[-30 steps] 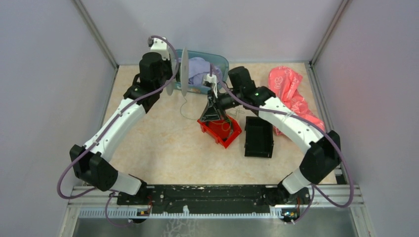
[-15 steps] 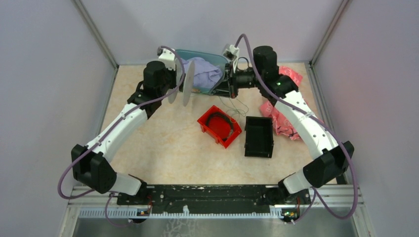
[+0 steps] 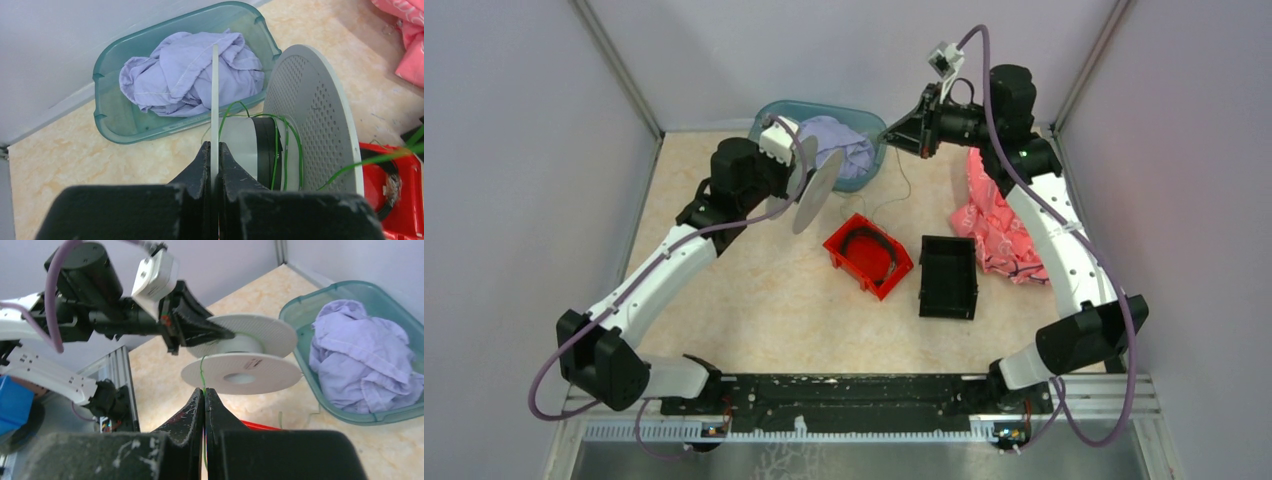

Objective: Wrap the cables
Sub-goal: Wrap the cable around the cable reel.

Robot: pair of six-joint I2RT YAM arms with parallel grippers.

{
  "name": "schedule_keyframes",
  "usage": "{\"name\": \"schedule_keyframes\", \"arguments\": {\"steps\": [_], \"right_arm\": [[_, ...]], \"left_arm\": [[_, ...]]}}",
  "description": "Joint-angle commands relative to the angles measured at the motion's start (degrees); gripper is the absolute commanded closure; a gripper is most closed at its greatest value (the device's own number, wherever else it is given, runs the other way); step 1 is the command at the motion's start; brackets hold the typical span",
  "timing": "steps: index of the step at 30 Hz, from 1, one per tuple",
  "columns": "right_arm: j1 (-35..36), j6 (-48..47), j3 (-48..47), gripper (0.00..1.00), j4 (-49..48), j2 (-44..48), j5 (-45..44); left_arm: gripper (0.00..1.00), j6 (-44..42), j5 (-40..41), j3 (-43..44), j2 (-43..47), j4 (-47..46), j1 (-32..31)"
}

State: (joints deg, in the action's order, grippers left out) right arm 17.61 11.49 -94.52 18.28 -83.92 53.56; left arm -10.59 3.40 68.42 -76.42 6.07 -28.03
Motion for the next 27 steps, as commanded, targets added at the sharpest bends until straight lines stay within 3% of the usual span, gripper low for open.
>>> {"name": "schedule_keyframes", "arguments": {"steps": [1,19,27], "right_arm": [[-2.5,2.2,-3.8,1.00,-4.1,-0.3,-1.5],[-11.3,1.3,-5.1,1.00,-5.3,-8.2,-10.1],[-11.6,0.8,0.4,1.00,-7.2,-9.8,-10.4]], "left_arm": [[1.00,-3.4,-6.5,-0.7,3.1,-2.7,-0.4],[1.00,-4.0,-23.1,4.3,5.4,5.0,-0.4],[1.00,2.4,-25.4,9.9,4.4,6.7,-0.4]]}}
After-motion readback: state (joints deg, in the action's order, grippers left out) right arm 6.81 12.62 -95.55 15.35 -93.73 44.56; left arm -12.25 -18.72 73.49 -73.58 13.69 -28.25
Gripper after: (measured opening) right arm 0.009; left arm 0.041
